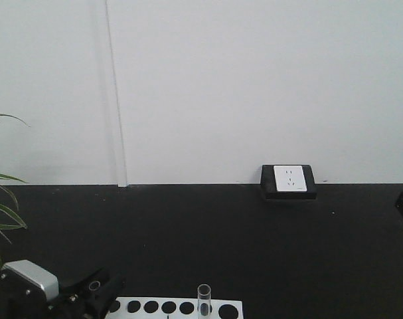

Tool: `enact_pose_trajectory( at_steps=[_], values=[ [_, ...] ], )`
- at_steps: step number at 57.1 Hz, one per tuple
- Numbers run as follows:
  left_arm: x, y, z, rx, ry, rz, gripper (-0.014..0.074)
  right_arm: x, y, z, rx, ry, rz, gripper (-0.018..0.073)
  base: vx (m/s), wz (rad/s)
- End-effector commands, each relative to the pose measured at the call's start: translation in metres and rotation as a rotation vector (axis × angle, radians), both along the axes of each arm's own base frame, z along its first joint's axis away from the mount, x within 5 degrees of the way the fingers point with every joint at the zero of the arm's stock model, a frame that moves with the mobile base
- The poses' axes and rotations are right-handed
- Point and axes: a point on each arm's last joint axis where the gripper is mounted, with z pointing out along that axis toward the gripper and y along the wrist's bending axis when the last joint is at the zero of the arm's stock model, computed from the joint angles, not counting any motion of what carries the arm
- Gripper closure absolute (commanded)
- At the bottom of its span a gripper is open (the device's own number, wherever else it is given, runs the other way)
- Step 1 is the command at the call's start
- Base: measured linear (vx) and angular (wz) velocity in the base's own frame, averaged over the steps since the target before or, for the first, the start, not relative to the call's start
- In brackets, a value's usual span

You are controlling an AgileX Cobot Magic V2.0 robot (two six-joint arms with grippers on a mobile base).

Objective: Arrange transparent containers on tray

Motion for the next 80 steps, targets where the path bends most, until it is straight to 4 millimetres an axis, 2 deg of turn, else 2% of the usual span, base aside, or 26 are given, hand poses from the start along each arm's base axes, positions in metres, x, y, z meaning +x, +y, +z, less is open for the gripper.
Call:
enact_pose_trajectory(
  at_steps=[1, 7, 15, 24, 32, 41, 52, 68, 80],
  values=[
    [-0.003, -0.001, 0.046, -0.091, -0.200, -0.005, 0.0603, -0.002, 0.000, 0.017, 0.001, -0.111, 0.008, 0.0037, 0.00, 0.00],
    [-0.005, 0.001, 0.082, -0.096, -0.225, 0.000, 0.0603, 0.000, 0.000, 0.015, -0.001, -0.096, 0.007, 0.0037, 0.00, 0.00],
    [-0.014, 0.007, 0.149, -0.083, -0.282, 0.037, 0.0603, 0.004, 0.001, 0.010, -0.008, -0.065, 0.006, 0.0037, 0.00, 0.00],
    [-0.040, 0.017, 0.220, -0.041, -0.413, 0.055, 0.0603, 0.009, 0.007, 0.003, -0.096, -0.034, 0.058, 0.0037, 0.00, 0.00],
    [-0.069, 0.029, 0.260, 0.014, -0.477, 0.092, 0.0603, 0.016, 0.026, -0.012, -0.122, 0.065, 0.238, 0.0037, 0.00, 0.00],
    [-0.090, 0.039, 0.274, 0.011, -0.490, 0.123, 0.0603, 0.023, 0.066, -0.038, -0.121, 0.181, 0.544, 0.0037, 0.00, 0.00],
    [-0.101, 0.046, 0.275, 0.025, -0.455, 0.148, 0.0603, 0.031, 0.104, -0.068, -0.113, 0.264, 0.743, 0.0037, 0.00, 0.00],
    [-0.100, 0.047, 0.273, -0.012, -0.411, 0.149, 0.0603, 0.043, 0.126, -0.089, -0.054, 0.235, 0.786, 0.0037, 0.00, 0.00],
    [-0.100, 0.047, 0.273, -0.012, -0.407, 0.150, 0.0603, 0.064, 0.135, -0.101, -0.051, 0.235, 0.779, 0.0037, 0.00, 0.00]
  ],
)
